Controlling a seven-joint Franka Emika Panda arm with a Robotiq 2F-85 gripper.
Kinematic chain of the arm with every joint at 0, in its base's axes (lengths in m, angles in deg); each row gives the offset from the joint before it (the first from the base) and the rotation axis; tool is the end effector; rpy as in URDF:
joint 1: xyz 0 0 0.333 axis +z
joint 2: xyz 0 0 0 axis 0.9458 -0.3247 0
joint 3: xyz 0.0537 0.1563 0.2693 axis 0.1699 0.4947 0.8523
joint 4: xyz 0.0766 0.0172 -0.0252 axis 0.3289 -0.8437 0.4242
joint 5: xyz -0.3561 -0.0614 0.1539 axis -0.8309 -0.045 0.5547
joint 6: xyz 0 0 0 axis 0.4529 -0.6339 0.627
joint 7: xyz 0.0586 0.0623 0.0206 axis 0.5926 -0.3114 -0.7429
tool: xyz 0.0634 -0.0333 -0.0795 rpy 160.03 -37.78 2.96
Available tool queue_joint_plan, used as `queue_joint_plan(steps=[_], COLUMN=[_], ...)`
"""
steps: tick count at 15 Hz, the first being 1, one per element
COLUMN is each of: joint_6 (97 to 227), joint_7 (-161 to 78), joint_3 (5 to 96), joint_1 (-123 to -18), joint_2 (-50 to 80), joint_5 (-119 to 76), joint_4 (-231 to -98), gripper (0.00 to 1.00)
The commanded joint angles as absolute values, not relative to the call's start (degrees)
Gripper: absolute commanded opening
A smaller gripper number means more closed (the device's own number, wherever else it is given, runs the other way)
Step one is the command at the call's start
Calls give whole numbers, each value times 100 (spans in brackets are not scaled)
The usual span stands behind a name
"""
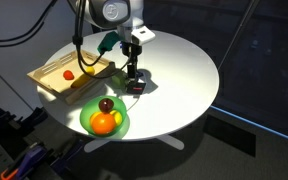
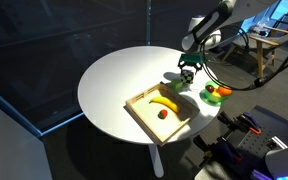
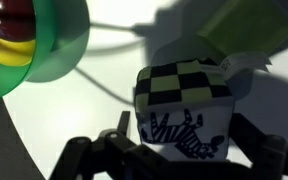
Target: Put the strawberry and square plush toy in the box
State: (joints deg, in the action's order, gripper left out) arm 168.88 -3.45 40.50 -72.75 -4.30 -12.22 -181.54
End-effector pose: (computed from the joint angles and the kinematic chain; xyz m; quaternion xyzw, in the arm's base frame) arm 0.6005 -0.1609 0.1695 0.8646 -0.5005 -0.0112 0.0422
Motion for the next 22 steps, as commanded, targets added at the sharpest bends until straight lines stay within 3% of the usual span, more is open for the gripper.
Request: queue_joint_plan(steps=[1,2,3,4,8,14,22], joint_6=[16875,16870,16848,16842,16827,16794,16920], joint_7=[-501,-499,-496,-495,-469,-540,-615], joint_3=[4104,4104,4106,4105,4078,4075,4050], joint_1=[-7381,-7382,-7386,-7386,-7348,-7239,-6860], joint_2=[-502,-510,-518,-523,-456,-208,411], joint_5=[-1198,-1195,-1190,-1189,-1227,-1311,-1740], joint_4=[-18026,-18019,-18008,-18004,-18033,-18236,-18749], gripper=[100,100,75,74,43,6,6])
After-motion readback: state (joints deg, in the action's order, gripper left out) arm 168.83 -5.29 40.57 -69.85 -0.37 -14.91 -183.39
